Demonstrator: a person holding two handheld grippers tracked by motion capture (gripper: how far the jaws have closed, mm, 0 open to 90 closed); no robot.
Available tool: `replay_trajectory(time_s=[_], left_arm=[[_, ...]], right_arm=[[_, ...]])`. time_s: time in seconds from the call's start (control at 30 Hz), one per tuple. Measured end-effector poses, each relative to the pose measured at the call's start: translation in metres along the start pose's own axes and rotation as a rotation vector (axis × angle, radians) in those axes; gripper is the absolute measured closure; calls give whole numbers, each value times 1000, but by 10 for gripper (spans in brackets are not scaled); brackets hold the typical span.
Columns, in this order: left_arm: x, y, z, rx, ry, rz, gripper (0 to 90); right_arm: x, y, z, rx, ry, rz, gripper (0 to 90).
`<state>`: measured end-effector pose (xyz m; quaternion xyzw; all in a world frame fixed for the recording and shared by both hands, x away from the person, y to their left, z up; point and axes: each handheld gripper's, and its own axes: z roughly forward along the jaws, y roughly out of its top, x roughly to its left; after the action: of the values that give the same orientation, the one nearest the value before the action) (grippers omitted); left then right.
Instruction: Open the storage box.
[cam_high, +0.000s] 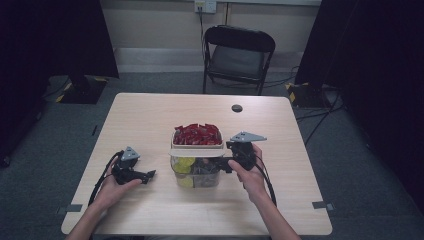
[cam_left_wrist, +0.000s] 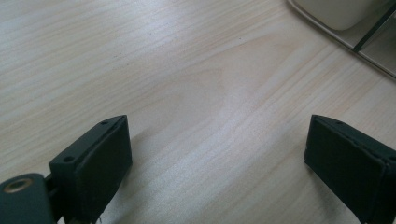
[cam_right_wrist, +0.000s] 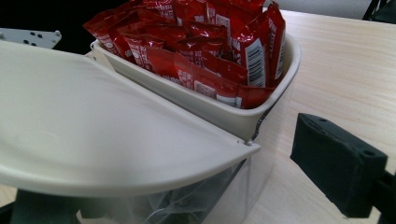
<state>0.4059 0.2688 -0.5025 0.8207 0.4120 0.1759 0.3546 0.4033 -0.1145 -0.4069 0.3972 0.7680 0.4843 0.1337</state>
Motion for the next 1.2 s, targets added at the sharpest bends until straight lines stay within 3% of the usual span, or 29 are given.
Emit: replay_trajectory(time_s=[0.63,1.2], left_arm=[[0,0,0,0,0,0,69],[-1,-1,-2,-3,5,9,94]], right_arm=[[-6,5,3,-27,15,26,141],[-16,10,4,-30,-12,60,141]])
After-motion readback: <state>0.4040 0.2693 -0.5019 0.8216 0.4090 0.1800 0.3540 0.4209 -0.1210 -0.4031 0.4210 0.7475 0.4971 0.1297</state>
